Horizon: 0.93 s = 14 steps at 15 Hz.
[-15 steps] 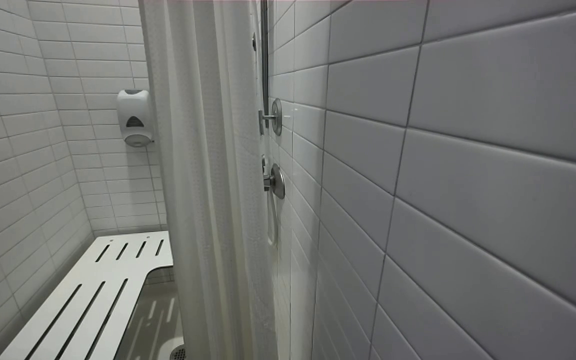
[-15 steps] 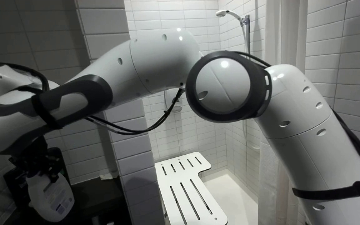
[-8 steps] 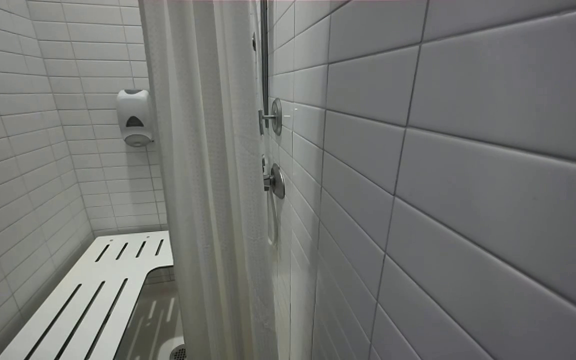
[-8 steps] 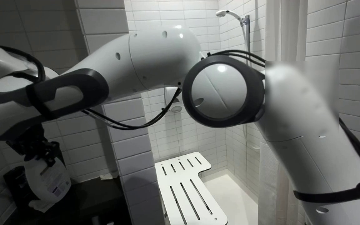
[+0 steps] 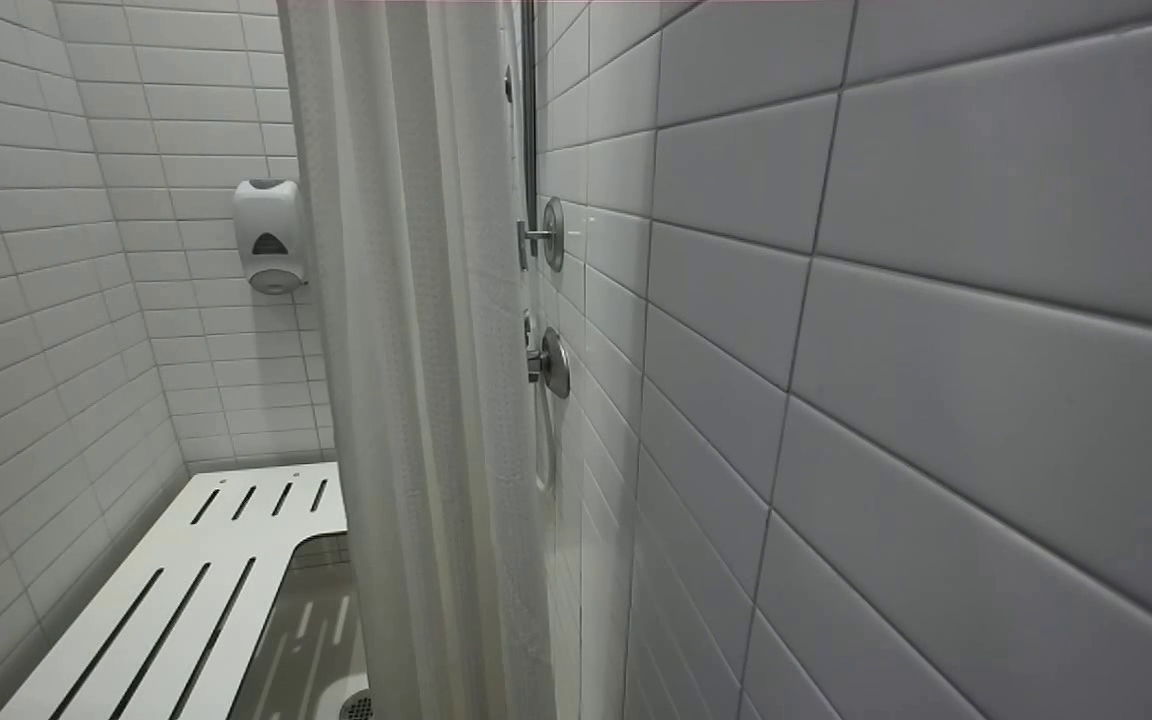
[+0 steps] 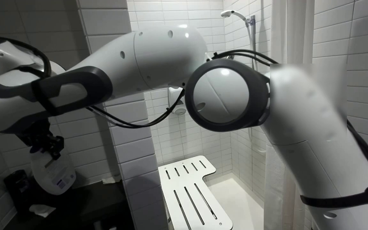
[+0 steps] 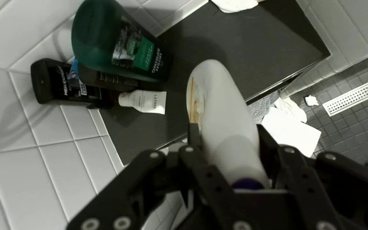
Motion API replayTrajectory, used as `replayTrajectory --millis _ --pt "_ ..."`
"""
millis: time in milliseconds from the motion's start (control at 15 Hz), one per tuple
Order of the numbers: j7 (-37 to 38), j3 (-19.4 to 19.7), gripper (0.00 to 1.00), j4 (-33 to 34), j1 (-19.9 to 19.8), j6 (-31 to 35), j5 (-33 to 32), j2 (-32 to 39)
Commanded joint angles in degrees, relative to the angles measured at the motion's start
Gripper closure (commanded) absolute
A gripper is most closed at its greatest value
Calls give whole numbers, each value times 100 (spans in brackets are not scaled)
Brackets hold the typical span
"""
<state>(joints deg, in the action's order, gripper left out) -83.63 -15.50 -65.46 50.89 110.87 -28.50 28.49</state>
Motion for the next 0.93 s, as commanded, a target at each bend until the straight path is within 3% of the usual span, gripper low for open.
replayTrajectory --millis 0,600,867 --pt "286 90 81 324 48 -73 -44 82" --pt "1172 184 81 434 -194 -74 249 76" --pt "1238 175 81 140 -347 11 351 138"
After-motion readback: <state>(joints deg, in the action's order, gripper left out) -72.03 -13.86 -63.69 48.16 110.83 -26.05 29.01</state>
